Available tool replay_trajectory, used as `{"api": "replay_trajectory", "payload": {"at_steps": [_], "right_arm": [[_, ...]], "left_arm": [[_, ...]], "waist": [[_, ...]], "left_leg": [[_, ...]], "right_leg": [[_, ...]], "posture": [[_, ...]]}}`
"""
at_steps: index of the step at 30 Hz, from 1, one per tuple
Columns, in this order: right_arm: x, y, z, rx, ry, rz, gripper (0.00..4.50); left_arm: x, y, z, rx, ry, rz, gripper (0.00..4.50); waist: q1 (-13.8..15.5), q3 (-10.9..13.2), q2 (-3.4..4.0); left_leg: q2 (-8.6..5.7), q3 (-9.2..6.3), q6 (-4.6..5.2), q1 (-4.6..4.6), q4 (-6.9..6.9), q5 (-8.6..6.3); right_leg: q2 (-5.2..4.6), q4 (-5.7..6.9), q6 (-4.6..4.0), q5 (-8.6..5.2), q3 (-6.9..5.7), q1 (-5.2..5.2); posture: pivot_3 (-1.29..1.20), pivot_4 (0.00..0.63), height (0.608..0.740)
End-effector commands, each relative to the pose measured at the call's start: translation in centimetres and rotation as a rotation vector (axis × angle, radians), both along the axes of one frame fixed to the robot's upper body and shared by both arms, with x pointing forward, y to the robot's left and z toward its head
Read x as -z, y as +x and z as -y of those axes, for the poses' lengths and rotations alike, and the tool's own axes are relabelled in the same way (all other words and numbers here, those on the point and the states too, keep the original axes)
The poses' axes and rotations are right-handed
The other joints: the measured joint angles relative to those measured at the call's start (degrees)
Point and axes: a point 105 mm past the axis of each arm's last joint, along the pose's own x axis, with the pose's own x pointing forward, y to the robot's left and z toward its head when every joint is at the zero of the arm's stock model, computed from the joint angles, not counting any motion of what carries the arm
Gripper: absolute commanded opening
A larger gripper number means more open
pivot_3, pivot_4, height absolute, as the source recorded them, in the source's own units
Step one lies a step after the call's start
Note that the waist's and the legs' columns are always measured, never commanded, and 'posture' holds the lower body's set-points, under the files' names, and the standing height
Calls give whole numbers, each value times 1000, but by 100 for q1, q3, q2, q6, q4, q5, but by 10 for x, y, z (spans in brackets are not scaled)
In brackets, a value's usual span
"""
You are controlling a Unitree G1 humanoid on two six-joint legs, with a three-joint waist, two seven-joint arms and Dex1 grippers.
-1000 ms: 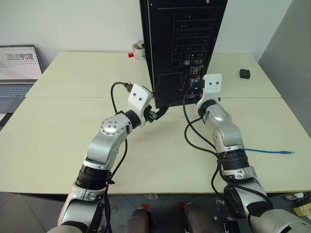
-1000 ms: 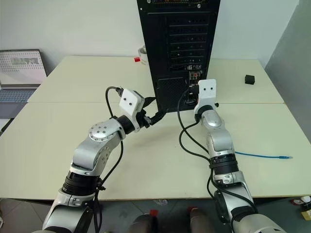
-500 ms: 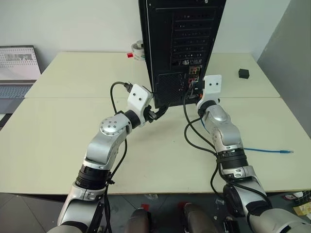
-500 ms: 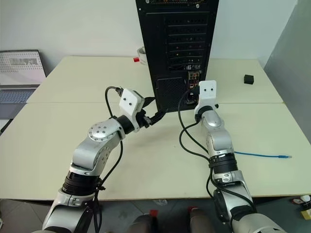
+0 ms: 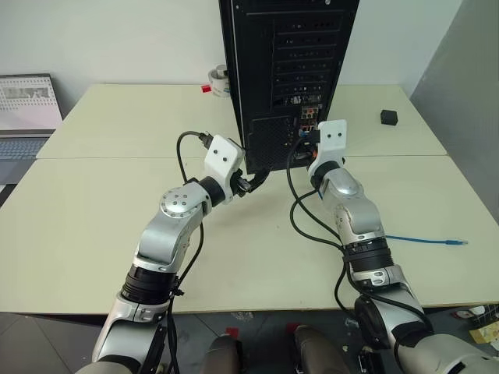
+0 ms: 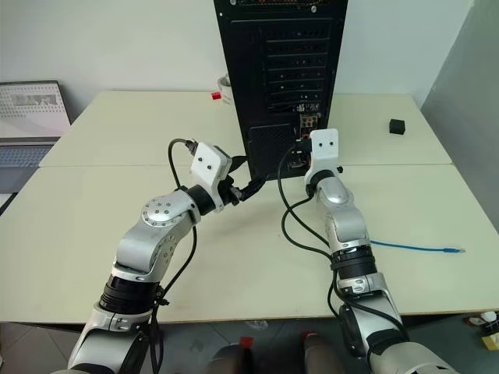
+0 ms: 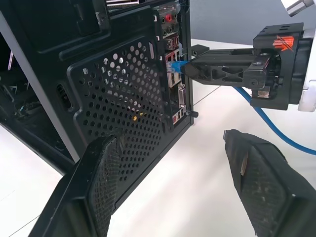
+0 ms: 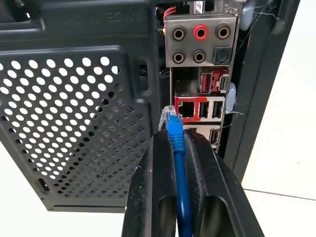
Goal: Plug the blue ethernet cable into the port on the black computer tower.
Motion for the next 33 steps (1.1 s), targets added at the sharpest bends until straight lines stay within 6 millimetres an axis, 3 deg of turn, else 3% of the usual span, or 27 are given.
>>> {"api": "replay_trajectory", "payload": {"at_steps": [1,33], "right_arm": [[-28,0,0,4,14,85,1],[-20,-1,9,42,31,44,1]], "left_arm": [[-12,-4,-1,5,-7,49,3424],[-11,-6,-2,14,8,47,3424]], "waist": [[-2,0,0],[-8,0,0]], "left_leg": [[0,0,0,0,0,0],[-1,0,0,-3,0,0]], "right_leg": [[0,0,0,0,0,0],[0,-1,0,0,0,-2]], "posture": [[0,150,740],[0,150,740]]}}
